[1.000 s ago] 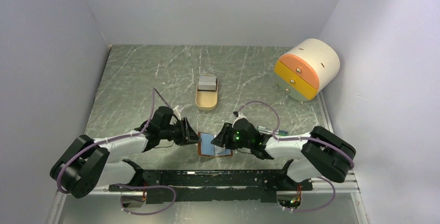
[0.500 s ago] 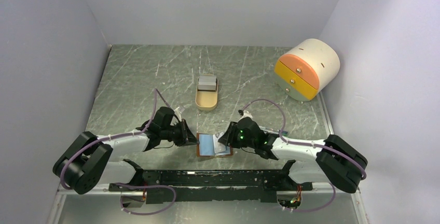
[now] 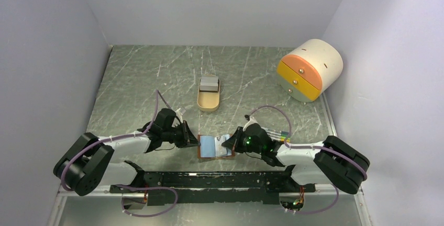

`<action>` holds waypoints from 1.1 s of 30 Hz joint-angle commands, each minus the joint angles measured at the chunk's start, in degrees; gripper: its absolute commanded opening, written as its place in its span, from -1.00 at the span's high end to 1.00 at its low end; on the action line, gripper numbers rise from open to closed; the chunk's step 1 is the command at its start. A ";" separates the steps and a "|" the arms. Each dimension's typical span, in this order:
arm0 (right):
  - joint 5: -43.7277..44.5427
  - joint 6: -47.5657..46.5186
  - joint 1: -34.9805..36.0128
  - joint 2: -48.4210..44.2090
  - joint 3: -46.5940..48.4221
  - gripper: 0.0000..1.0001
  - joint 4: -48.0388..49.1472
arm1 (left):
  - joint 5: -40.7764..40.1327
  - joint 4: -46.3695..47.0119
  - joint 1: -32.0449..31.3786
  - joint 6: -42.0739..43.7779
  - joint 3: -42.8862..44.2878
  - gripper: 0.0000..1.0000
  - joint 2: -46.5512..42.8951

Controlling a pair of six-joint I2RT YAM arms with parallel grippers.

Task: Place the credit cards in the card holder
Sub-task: Insert the credit card into the card holder.

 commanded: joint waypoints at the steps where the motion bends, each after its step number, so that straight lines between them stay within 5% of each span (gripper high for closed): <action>1: -0.21 0.92 -0.27 -1.12 -2.72 1.00 5.54 | -2.35 -0.82 0.30 1.21 -0.63 0.82 -0.68; 33: -3.67 7.58 -0.51 11.43 -8.23 1.00 33.79 | -2.10 -0.21 0.34 1.34 -0.65 0.82 1.56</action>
